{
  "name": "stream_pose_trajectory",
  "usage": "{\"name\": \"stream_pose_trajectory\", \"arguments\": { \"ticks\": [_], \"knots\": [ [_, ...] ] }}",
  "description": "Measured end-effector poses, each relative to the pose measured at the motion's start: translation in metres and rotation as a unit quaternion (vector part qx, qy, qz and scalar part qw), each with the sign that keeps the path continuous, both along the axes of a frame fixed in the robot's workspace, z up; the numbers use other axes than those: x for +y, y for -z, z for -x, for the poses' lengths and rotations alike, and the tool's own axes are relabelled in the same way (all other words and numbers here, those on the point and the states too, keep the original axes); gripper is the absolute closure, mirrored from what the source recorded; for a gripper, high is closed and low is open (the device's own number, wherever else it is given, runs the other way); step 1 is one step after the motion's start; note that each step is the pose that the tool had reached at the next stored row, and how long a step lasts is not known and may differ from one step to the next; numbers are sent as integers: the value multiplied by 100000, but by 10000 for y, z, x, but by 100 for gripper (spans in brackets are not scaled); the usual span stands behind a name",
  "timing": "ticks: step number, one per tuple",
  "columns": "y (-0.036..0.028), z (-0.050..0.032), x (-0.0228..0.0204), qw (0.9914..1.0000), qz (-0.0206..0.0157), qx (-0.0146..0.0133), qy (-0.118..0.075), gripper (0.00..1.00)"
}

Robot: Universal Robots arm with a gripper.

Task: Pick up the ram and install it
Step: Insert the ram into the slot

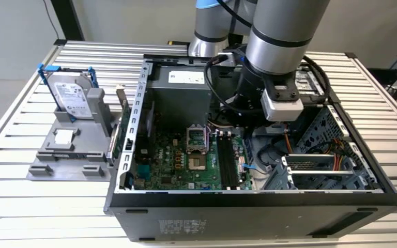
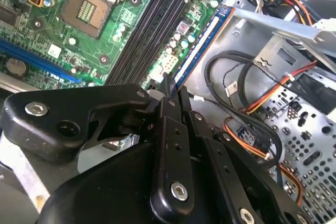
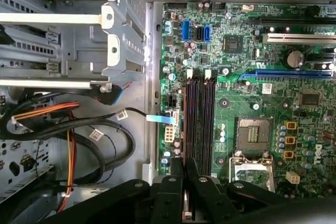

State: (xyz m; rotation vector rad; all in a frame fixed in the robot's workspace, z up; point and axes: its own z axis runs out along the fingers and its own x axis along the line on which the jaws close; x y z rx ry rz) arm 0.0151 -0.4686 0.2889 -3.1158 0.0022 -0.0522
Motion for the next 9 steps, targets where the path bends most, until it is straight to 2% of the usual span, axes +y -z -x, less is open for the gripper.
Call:
{"name": "stream_pose_trajectory", "arguments": {
  "ticks": [9],
  "knots": [
    [163,1,1,99989,9,2,1469,100]
  ]
}}
